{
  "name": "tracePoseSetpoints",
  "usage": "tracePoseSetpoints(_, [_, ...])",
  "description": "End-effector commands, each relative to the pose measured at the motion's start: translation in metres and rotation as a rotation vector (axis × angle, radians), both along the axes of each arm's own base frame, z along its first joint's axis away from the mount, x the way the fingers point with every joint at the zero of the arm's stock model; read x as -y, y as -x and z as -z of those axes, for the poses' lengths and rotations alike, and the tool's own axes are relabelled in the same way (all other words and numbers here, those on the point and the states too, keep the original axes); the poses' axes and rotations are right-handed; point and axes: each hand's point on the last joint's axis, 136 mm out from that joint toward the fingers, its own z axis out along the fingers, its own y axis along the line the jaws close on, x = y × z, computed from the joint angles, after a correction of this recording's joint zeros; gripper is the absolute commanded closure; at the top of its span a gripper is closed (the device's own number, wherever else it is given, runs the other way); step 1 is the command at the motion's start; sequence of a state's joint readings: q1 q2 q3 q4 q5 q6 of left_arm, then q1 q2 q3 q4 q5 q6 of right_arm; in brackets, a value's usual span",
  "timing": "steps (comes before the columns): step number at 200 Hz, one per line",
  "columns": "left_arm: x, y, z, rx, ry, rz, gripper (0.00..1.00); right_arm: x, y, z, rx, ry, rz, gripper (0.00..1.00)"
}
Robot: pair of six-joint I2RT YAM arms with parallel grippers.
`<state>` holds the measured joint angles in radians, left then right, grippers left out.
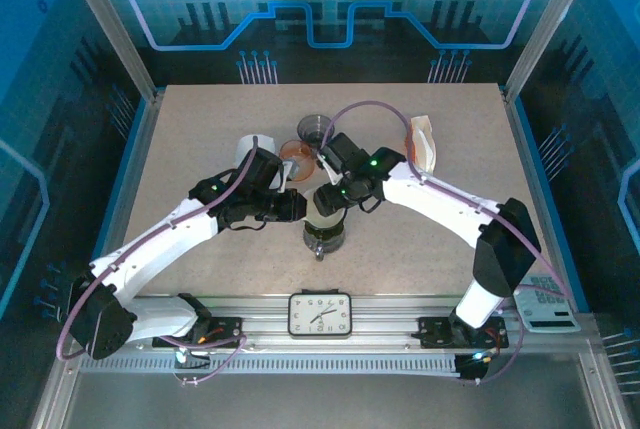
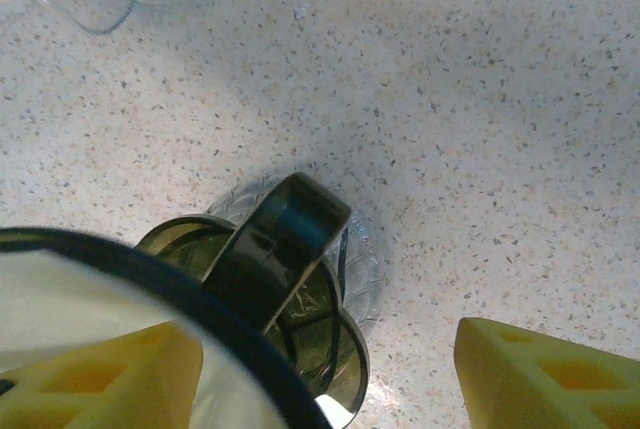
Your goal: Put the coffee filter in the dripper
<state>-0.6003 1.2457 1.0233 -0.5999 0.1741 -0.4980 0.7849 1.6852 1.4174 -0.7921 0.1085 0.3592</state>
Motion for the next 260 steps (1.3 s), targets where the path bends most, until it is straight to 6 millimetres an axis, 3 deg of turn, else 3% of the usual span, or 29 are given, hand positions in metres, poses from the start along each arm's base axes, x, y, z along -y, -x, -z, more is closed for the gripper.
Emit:
tracePoseSetpoints(1, [-0.001, 0.007, 0.01, -0.039, -0.007, 0.016, 0.8, 0.002, 0.006, 0.02, -0.041, 0.05, -0.011, 0.32])
tracePoseSetpoints(39, [0.0, 0.007, 0.011, -0.041, -0.005, 0.018, 0.8, 0.005, 0.009, 0.03, -0.048, 0.081, -0.016, 0.32])
tracePoseSetpoints(72, [0.0, 0.008, 0.011, -0.044, -0.006, 0.019, 0.8, 0.003, 0.008, 0.025, -0.036, 0.07, -0.015, 0.32])
tracePoseSetpoints(96, [0.0, 0.008, 0.011, -0.042, -0.006, 0.017, 0.8, 0.002, 0.004, 0.01, 0.004, 0.041, -0.004, 0.31])
tracePoseSetpoints(126, [0.0, 0.008, 0.011, -0.044, -0.002, 0.016, 0.8, 0.002, -0.002, -0.027, 0.106, -0.038, 0.016, 0.31])
tracePoseSetpoints(184, [0.001, 0.007, 0.009, -0.04, 0.002, 0.015, 0.79, 0.037, -0.007, -0.082, 0.311, -0.149, 0.145, 0.3])
tracePoseSetpoints(224, [0.001, 0.006, 0.009, -0.039, 0.005, 0.01, 0.75, 0.063, -0.005, -0.082, 0.315, -0.164, 0.211, 0.29])
tracePoseSetpoints(260, [0.0, 0.006, 0.005, -0.027, 0.012, 0.005, 0.69, 0.069, -0.001, -0.082, 0.323, -0.196, 0.227, 0.29])
